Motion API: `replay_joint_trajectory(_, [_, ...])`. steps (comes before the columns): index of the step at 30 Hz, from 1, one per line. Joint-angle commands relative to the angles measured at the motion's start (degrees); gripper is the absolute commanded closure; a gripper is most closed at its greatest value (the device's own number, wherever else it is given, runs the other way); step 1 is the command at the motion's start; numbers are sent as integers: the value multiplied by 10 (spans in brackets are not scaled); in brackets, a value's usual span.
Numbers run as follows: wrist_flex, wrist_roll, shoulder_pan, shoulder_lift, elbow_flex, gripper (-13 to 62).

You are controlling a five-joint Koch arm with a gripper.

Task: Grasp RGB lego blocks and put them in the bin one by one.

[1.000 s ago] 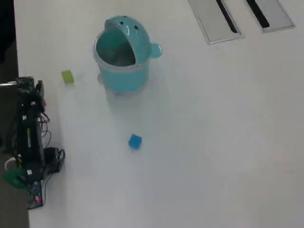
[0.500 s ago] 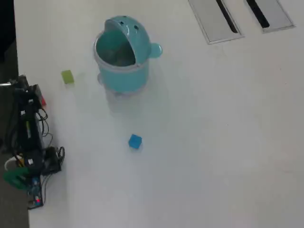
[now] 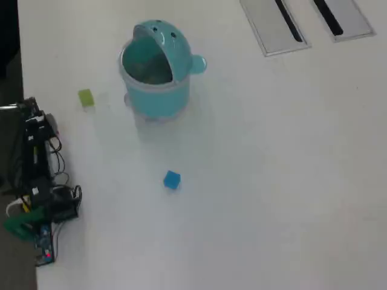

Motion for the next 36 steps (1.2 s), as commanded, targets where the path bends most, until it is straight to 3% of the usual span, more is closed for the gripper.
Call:
replay_joint_trajectory(1, [-4, -4, -7, -9, -17, 194])
replay_joint_trajectory(36, [-51, -4, 3, -258, -162, 195])
